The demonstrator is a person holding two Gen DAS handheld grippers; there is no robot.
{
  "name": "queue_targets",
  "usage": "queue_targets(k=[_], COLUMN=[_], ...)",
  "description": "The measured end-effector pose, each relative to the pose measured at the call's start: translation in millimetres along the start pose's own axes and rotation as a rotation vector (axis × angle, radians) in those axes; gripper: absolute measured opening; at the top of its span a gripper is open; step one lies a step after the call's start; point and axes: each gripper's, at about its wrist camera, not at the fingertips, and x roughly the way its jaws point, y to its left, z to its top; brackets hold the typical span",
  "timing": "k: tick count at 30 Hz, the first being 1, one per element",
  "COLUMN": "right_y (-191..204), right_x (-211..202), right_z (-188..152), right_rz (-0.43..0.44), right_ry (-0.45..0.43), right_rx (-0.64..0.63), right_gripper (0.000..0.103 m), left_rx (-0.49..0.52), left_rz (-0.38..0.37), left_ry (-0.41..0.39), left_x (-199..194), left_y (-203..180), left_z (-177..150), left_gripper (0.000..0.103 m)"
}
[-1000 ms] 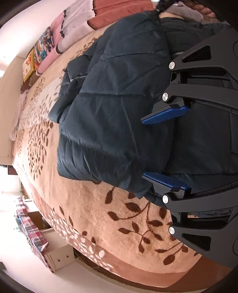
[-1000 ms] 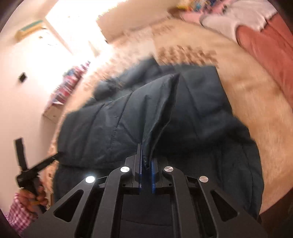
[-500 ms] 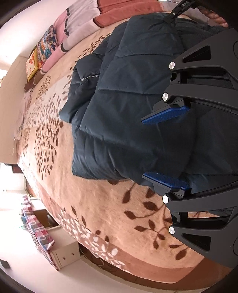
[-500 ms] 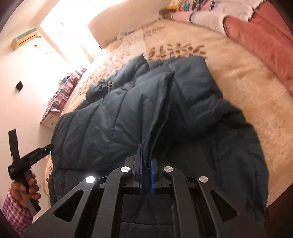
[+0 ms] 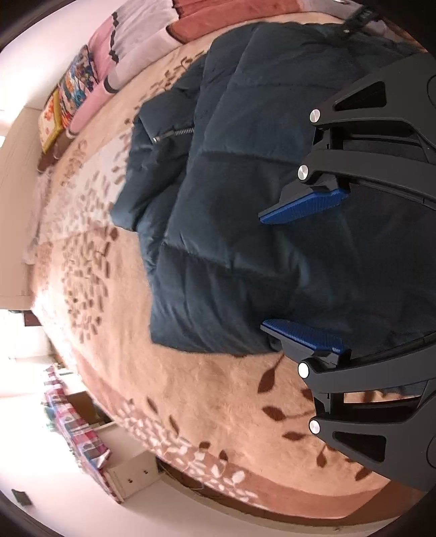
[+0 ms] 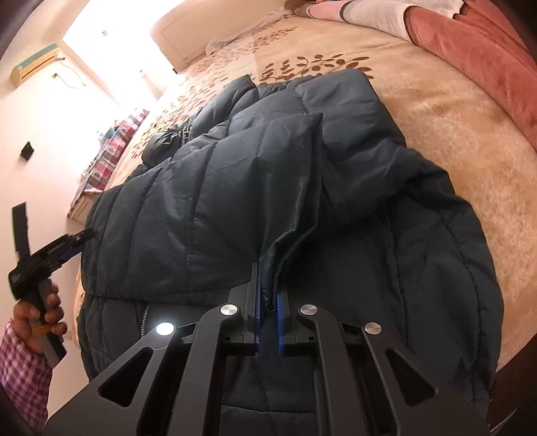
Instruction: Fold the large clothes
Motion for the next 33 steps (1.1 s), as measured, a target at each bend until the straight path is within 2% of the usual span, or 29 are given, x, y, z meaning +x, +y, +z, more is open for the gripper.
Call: queue_targets(k=[5, 11, 16, 20, 23, 25, 27, 33], right_y=[-3.9, -10.1, -6.1, -8.9, -5.8, -2.6, 0.3, -3.8], right_x=[6.1, 16.3, 16.8, 16.3, 12.1, 8.0, 3.1, -20.8], right_z=[-2.3, -5.8, -1.0, 2.2, 3.9, 3.4, 2.0, -9.8], right_rz=[-0.006, -0.009, -0.03, -0.021, -0.038, -0.05, -0.07, -0.104], right_ry=[0.011, 0.024, 0.053, 0.072, 0.072, 0.067, 0.058, 0.045], right_rx=[0.007, 0.006, -0.026, -0.018, -0.025, -0.042, -0.07, -0.105], right_gripper=[0.008, 0.008, 0.011, 0.013, 0.024, 0.038, 0.044, 0.052], left_rx=[0.021, 0.055, 0.008, 0.043, 0.053, 0.045, 0.032, -0.027], left_rz=[0.013, 0.025, -0.013, -0.038, -0.059, -0.066, -0.065, -0.066], left_ry=[0.031, 0.037, 0.015, -0.021, -0.035, -0.038, -0.04, -0.013], left_x=[22.1, 25.4, -8.0, -45.5, -75.6, -90.1, -101.4, -119.4], left_y=[-5.9, -8.0, -0.7, 5.9, 19.6, 30.8, 43.4, 81.9], left_z=[-4.6, -5.3, -8.2, -28.4, -51.1, -62.9, -74.2, -110.2], left_gripper=[0.063, 0.066, 0.065, 0.065, 0.065, 0.066, 0.066, 0.066])
